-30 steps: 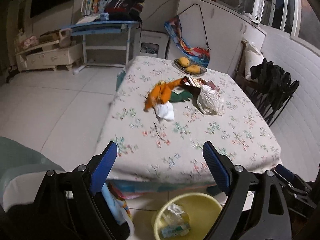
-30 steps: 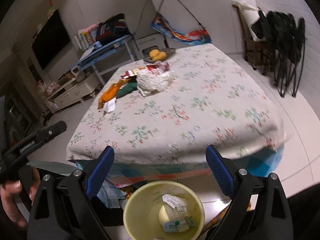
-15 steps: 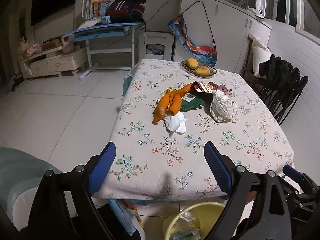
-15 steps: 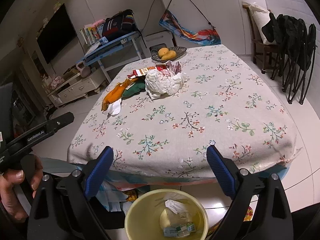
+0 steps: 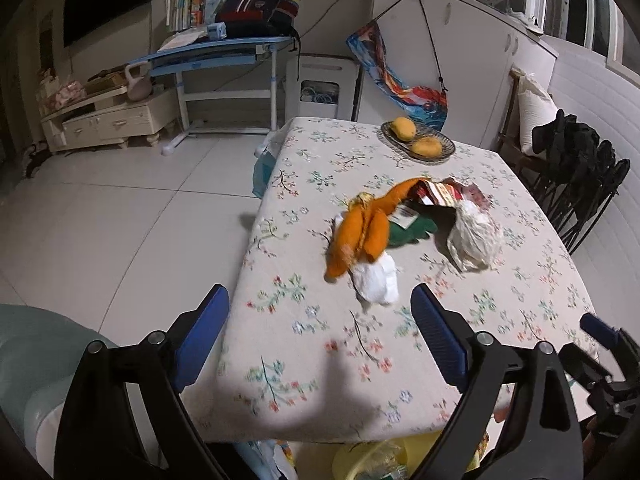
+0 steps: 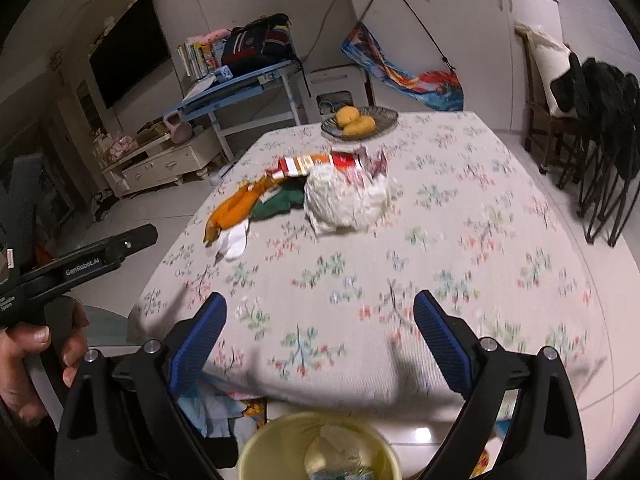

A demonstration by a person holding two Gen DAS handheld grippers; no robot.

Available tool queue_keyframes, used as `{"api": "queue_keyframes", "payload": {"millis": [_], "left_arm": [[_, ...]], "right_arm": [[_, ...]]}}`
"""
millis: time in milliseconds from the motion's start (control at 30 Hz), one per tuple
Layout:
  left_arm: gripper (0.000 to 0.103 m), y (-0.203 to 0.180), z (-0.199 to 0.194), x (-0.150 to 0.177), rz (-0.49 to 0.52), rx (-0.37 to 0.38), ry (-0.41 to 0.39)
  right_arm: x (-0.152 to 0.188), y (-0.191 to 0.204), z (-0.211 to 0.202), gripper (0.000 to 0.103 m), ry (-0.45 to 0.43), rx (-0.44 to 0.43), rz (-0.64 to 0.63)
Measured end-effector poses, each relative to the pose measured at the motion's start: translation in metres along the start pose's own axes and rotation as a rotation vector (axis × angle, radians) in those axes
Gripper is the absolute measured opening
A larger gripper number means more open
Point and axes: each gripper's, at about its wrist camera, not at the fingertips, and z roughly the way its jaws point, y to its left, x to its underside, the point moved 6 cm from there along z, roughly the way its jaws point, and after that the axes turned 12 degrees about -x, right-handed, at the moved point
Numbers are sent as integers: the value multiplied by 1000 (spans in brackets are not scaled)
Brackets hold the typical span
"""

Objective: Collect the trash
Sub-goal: 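Grasp the long orange peel with the left gripper while the right grasps the white plastic bag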

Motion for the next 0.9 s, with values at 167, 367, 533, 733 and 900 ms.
{"api": "queue_keyframes", "payload": {"millis": [167, 367, 533, 733, 900], "left_arm": [[89, 1, 20, -15, 8, -14, 21], [89, -7, 45, -30, 43, -15, 47], [89, -18, 65, -39, 86, -20, 64], [89, -28, 83, -42, 116, -18, 96], [89, -30, 94, -43, 118, -14, 122]], "right_arm": [[-20, -4, 13, 92, 3, 3, -38], [-37, -14, 29, 92, 8, 1, -39], [-43, -17, 45, 92, 24, 0, -39], [-47, -22, 60, 92, 46, -4, -33], [-50, -27, 66, 92, 50, -5, -20]]}}
